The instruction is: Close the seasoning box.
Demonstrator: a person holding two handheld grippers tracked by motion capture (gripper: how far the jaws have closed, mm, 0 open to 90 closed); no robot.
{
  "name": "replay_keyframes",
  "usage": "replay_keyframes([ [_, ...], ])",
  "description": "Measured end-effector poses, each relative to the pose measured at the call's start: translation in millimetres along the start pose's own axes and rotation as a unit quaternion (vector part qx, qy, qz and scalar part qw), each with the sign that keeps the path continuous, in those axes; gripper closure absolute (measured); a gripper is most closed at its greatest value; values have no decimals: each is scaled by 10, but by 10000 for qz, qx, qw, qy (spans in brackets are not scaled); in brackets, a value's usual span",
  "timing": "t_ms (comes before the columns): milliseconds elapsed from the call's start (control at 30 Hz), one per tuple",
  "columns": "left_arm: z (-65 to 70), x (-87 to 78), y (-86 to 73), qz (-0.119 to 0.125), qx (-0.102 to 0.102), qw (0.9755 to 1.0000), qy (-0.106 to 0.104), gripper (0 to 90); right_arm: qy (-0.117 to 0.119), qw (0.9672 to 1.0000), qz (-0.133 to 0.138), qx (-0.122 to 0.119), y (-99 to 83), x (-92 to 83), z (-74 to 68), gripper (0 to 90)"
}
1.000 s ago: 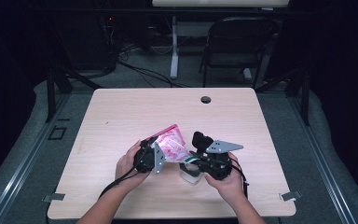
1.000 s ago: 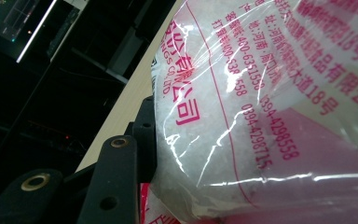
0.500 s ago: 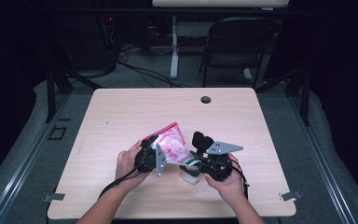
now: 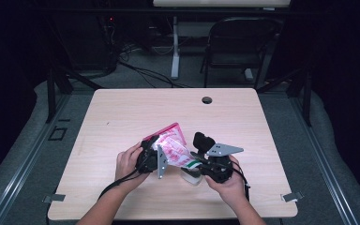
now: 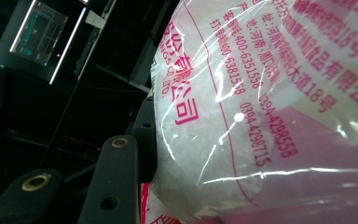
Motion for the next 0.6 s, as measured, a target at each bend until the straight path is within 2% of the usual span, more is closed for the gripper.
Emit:
replay_keyframes([
  [167,-13,-12,11,-34,98,9999,57,616,-4,10000,-3,22,-7,3,-3,899],
  [600,-6,-21,33,-37,203,9997,154,617,3,10000,-28,63,-31,3,-2,898],
])
Point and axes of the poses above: each handheld gripper's, and its own axes: x roughly forward along the jaws, y roughly out of its top, z roughly to its right, the point moved 6 cm from there along x, roughly forward along the jaws, and after that the axes turned 13 degrees about -y, right-handed, at the moved point
